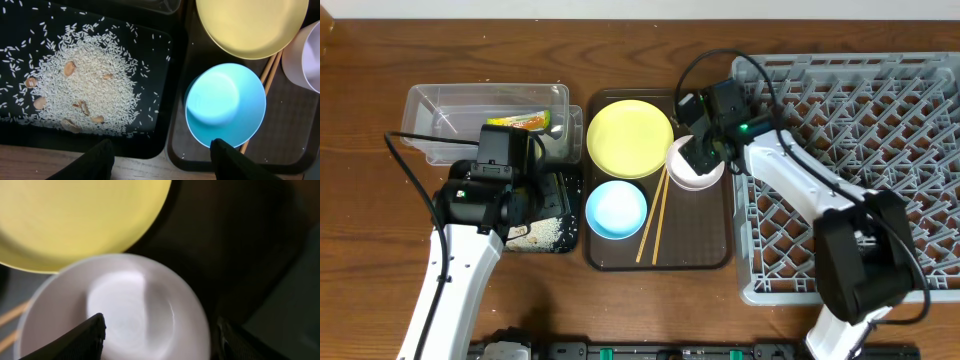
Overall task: Sort waste into correct bins and load items into the dishwasher rack
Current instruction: 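Move the right gripper back to the pink bowl on the brown tray, then grasp the pink bowl with the right gripper and carry it to the rack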
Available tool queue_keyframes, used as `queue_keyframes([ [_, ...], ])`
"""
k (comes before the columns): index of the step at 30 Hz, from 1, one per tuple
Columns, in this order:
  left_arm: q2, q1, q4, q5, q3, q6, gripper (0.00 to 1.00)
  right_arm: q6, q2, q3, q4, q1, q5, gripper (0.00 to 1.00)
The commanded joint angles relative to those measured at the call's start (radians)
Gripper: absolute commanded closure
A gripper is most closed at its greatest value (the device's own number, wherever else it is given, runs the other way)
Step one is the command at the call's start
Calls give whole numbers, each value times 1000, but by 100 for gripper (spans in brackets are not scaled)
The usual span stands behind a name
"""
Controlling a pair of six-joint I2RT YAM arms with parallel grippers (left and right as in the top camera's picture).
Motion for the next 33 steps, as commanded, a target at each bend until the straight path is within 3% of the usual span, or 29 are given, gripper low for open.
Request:
queue_keyframes([
  [1, 6, 5, -6, -10, -6, -2, 36, -44, 29, 10, -6, 5, 7, 32],
  [9, 6, 5, -5, -10, -6, -2, 35, -44, 40, 10, -66, 5, 1, 54],
  [18, 6, 5, -6, -10, -6, -2, 35, -43, 40, 10, -87, 3, 10, 99],
  [25, 6, 5, -6, -9, -6, -2, 35, -2, 7, 19, -84, 3, 121, 99],
  [33, 6, 5, -6, -9, -6, -2, 36, 76, -171, 61, -34, -22, 273, 99],
])
